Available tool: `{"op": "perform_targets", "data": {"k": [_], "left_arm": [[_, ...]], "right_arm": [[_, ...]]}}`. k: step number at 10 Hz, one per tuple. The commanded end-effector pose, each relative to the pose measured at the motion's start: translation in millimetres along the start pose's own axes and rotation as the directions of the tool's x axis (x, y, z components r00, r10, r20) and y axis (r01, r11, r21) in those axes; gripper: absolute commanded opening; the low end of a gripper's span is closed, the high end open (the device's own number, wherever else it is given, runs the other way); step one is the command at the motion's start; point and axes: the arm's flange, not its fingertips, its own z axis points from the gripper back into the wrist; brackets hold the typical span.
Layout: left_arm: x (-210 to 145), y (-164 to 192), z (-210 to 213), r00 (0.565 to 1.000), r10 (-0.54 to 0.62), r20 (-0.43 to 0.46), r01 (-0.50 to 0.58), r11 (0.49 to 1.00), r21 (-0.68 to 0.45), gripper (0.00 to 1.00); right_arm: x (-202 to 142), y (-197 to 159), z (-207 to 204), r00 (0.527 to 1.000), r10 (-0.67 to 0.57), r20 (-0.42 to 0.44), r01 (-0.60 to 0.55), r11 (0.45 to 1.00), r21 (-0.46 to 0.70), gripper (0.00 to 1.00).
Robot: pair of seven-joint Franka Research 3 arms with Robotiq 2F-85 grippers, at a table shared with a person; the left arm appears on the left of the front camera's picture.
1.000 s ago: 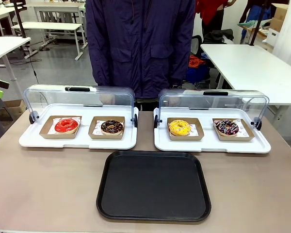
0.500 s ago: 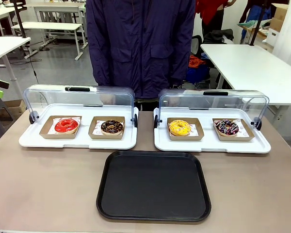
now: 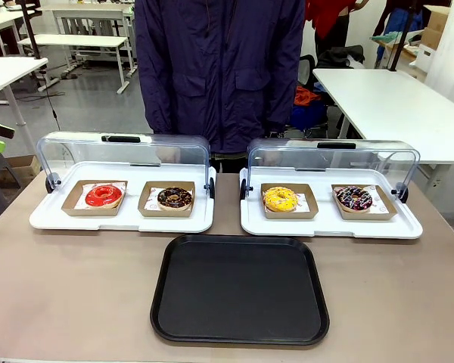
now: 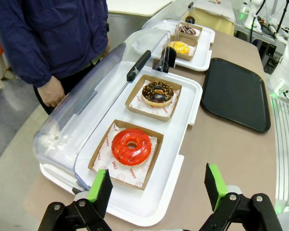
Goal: Move the first donut from the left to the tray.
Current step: Pick up the Paper togo box containing the Donut indicated by the person and place it on the Handle tray.
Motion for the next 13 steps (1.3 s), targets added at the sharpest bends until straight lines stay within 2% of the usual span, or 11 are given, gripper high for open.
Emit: {"op": "perform_targets", "data": {"k": [1,13], "left_arm": [[3.0,-2.6,0.8,1.000,-0.006,0.004,0.006,1.000,0.000,1.00],[3.0,-2.6,0.8,1.000,-0.006,0.004,0.006,1.000,0.000,1.00]], "right_arm": [[-0.1,1.1,-2.2,0.999,0.020,0.027,-0.020,1.000,0.000,1.00],[-0.1,1.1,-2.2,0.999,0.020,0.027,-0.020,1.000,0.000,1.00]]}}
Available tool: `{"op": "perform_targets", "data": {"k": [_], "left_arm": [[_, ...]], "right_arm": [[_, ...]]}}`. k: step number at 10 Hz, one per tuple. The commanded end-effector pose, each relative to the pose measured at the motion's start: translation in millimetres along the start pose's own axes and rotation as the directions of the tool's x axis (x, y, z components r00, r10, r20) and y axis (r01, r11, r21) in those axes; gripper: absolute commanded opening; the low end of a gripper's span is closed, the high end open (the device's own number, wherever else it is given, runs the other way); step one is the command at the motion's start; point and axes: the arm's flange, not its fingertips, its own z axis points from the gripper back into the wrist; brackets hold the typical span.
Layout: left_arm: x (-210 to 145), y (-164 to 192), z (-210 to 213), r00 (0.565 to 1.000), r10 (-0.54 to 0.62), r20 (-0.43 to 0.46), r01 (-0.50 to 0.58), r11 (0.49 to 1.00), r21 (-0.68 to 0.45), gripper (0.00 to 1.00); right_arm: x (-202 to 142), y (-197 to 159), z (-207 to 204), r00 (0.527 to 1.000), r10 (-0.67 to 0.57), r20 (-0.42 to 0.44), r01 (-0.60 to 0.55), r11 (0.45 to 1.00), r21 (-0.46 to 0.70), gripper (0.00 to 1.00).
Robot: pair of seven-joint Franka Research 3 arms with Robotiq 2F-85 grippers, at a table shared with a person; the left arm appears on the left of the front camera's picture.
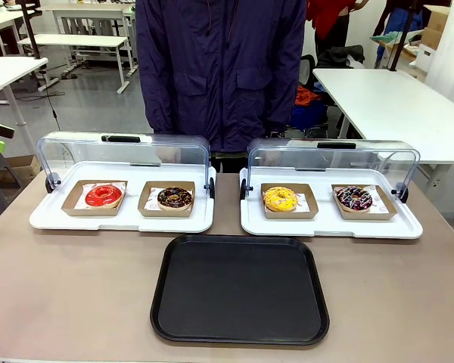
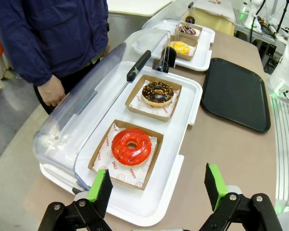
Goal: Move the first donut from the left to the tray.
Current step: Pick up the Paper togo box containing the Donut indicated by the person and place it on the Handle tray.
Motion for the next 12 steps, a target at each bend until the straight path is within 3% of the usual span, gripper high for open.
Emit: {"op": "perform_targets", "data": {"k": [1,12], "left_arm": [[3.0,-2.6,0.8,1.000,-0.006,0.004,0.006,1.000,0.000,1.00],[3.0,-2.6,0.8,1.000,-0.006,0.004,0.006,1.000,0.000,1.00]], "right_arm": [[-0.1,1.1,-2.2,0.999,0.020,0.027,-0.020,1.000,0.000,1.00],[-0.1,1.1,-2.2,0.999,0.020,0.027,-0.020,1.000,0.000,1.00]]}}
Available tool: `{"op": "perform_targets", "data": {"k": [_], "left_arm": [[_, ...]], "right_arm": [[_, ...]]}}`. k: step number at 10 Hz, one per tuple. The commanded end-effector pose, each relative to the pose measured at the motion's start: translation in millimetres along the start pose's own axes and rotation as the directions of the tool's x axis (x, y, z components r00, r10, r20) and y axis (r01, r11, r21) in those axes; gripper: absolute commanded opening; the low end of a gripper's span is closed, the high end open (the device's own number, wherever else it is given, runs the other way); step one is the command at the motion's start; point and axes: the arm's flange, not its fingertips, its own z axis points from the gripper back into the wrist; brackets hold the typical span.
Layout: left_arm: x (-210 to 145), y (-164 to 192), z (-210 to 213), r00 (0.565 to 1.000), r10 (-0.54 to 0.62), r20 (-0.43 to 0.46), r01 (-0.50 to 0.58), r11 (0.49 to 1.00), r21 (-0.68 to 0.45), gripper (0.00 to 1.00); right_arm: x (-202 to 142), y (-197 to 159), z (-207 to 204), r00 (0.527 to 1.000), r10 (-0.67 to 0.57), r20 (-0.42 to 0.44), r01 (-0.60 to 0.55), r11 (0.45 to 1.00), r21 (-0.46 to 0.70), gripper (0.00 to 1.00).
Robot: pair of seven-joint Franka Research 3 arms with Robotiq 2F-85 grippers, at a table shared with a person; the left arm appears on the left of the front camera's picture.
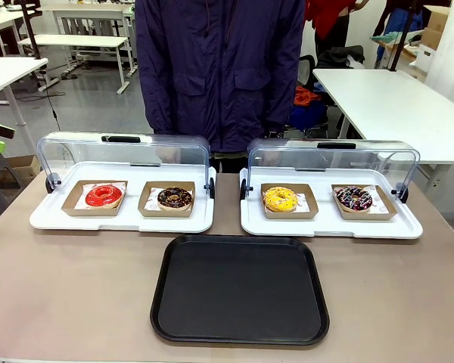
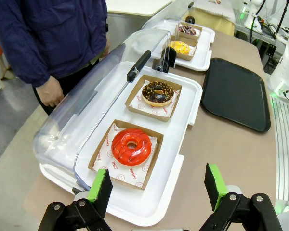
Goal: Move the first donut from the left to the tray.
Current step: Pick up the Paper togo box containing the Donut indicated by the person and place it on the Handle tray.
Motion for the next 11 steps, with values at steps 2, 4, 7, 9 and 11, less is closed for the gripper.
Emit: {"op": "perform_targets", "data": {"k": [2,4,7,9,11], "left_arm": [[3.0,-2.6,0.8,1.000,-0.006,0.004,0.006,1.000,0.000,1.00],[3.0,-2.6,0.8,1.000,-0.006,0.004,0.006,1.000,0.000,1.00],[3.0,-2.6,0.8,1.000,-0.006,0.004,0.006,1.000,0.000,1.00],[3.0,-2.6,0.8,1.000,-0.006,0.004,0.006,1.000,0.000,1.00],[3.0,-2.6,0.8,1.000,-0.006,0.004,0.006,1.000,0.000,1.00]], "right_arm": [[-0.1,1.1,-2.2,0.999,0.020,0.027,-0.020,1.000,0.000,1.00],[-0.1,1.1,-2.2,0.999,0.020,0.027,-0.020,1.000,0.000,1.00],[-0.1,1.1,-2.2,0.999,0.020,0.027,-0.020,1.000,0.000,1.00],[-0.1,1.1,-2.2,0.999,0.020,0.027,-0.020,1.000,0.000,1.00],[-0.1,1.1,-2.2,0.999,0.020,0.027,-0.020,1.000,0.000,1.00]]}}
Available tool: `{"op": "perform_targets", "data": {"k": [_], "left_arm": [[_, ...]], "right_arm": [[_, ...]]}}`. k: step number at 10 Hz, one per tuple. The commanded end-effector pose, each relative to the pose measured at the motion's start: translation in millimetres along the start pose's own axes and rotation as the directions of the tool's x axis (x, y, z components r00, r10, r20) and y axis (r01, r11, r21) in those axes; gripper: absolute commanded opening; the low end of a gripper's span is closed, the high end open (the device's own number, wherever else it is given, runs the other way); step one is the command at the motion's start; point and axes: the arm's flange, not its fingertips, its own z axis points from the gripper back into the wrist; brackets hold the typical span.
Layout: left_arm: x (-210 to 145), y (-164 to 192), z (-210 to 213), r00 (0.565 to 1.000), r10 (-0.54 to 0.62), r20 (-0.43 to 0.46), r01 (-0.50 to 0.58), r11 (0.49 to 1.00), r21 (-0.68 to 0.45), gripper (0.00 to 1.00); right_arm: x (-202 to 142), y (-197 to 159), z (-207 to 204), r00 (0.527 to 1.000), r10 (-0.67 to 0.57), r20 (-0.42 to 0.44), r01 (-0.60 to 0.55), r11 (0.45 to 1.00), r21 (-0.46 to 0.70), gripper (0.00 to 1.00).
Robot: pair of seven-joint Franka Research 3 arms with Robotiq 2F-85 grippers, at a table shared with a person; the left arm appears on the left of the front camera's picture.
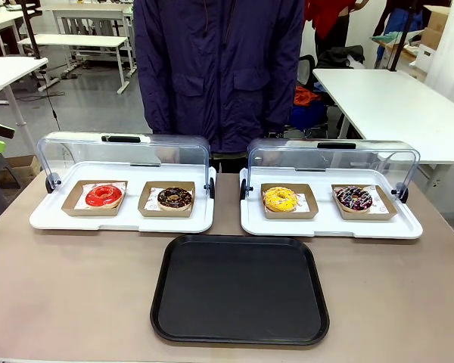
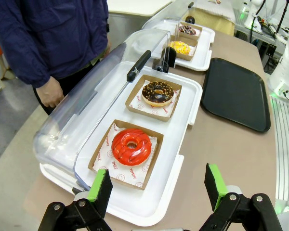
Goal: Move the first donut from the left to the tray.
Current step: Pick up the Paper togo box containing the Donut indicated by the person and place it on the Handle tray.
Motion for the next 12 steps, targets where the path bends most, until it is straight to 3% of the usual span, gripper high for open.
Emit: {"op": "perform_targets", "data": {"k": [1,12], "left_arm": [[3.0,-2.6,0.8,1.000,-0.006,0.004,0.006,1.000,0.000,1.00],[3.0,-2.6,0.8,1.000,-0.006,0.004,0.006,1.000,0.000,1.00]], "right_arm": [[-0.1,1.1,-2.2,0.999,0.020,0.027,-0.020,1.000,0.000,1.00],[-0.1,1.1,-2.2,0.999,0.020,0.027,-0.020,1.000,0.000,1.00]]}}
